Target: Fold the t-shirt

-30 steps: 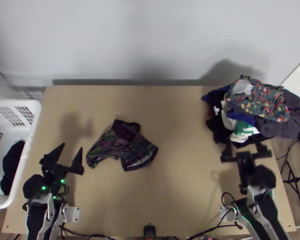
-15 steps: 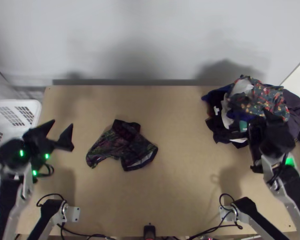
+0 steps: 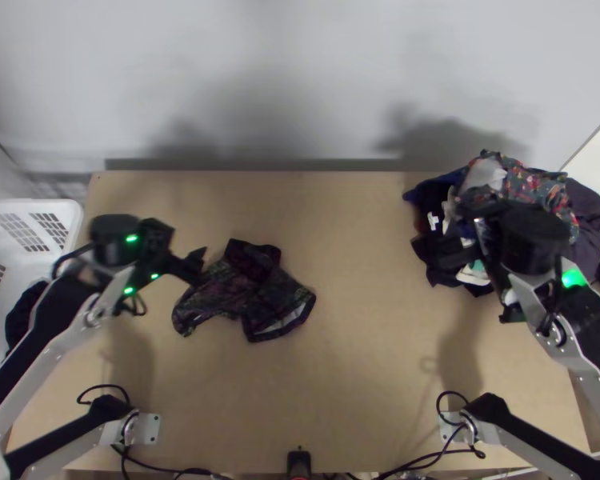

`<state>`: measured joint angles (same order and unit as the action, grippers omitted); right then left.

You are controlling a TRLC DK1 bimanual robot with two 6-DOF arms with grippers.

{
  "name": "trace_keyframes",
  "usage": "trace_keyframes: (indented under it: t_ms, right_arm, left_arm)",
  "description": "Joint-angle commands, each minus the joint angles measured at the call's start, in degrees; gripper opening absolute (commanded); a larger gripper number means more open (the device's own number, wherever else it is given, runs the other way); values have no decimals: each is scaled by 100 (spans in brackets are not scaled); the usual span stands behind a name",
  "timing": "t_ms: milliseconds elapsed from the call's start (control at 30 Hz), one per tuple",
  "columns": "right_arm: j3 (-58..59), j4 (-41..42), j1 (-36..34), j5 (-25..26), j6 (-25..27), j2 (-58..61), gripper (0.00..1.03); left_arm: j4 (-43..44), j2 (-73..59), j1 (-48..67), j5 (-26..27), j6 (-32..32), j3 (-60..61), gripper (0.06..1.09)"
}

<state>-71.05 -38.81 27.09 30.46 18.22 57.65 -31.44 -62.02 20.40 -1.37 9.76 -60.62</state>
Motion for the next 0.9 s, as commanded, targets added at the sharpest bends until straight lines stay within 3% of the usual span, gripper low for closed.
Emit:
trace_keyframes:
  t_ms: [0,333,867]
  right_arm:
    - [-120,-417,174,13,-468,300,99]
    - [-164,-593,68,4,-591,265,99]
    - [-164,-681,-99,4,-618,98,98]
  left_arm:
    - [446,-1023,596,-382,17,-99,103]
    - [393,-3053,895,-443,149,-398,104]
    - [-723,-3976,1326,-443,193,-1224,103]
